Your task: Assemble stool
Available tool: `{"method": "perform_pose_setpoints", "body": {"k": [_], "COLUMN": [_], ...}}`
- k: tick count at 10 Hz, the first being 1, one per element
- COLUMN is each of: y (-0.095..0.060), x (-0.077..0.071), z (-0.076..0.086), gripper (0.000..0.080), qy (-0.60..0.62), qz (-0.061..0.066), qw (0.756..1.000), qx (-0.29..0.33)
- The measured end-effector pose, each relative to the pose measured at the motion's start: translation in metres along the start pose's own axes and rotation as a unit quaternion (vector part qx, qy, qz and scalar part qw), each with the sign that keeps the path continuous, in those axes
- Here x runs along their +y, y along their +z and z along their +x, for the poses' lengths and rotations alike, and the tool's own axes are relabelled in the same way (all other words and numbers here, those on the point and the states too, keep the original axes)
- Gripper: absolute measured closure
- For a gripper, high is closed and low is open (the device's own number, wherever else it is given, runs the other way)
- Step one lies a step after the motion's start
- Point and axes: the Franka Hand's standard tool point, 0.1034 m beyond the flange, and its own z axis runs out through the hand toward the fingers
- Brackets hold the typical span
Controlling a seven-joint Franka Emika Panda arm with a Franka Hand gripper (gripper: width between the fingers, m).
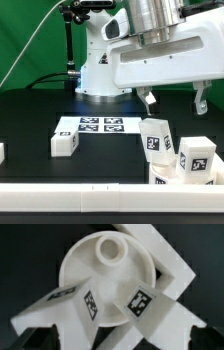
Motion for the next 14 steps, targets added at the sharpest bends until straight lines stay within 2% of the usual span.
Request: {"method": "perform_pose_setpoints", "body": {"k": [2, 4, 6, 9, 13, 14], "y": [0.0, 0.001, 0.003, 0.002, 0.008, 0.01], "x": [0.0, -0.003, -0.004, -0.001, 0.007, 0.01], "z": [0.0, -0.003, -0.007, -0.004, -0.001, -0.002], "gripper": [0.0151, 0.0151, 0.0151, 0.0151, 0.0151, 0.0151], "qy": [-0.135, -0.274, -0.366, -0.443, -0.624, -0.644], "qz": [-0.011, -0.03, -0.032, -0.035, -0.051, -0.054], "qw": [0.991, 0.961, 0.93, 0.896, 0.779, 0.763], "qx": [0.005, 0.008, 0.003, 0.001, 0.003, 0.001]}}
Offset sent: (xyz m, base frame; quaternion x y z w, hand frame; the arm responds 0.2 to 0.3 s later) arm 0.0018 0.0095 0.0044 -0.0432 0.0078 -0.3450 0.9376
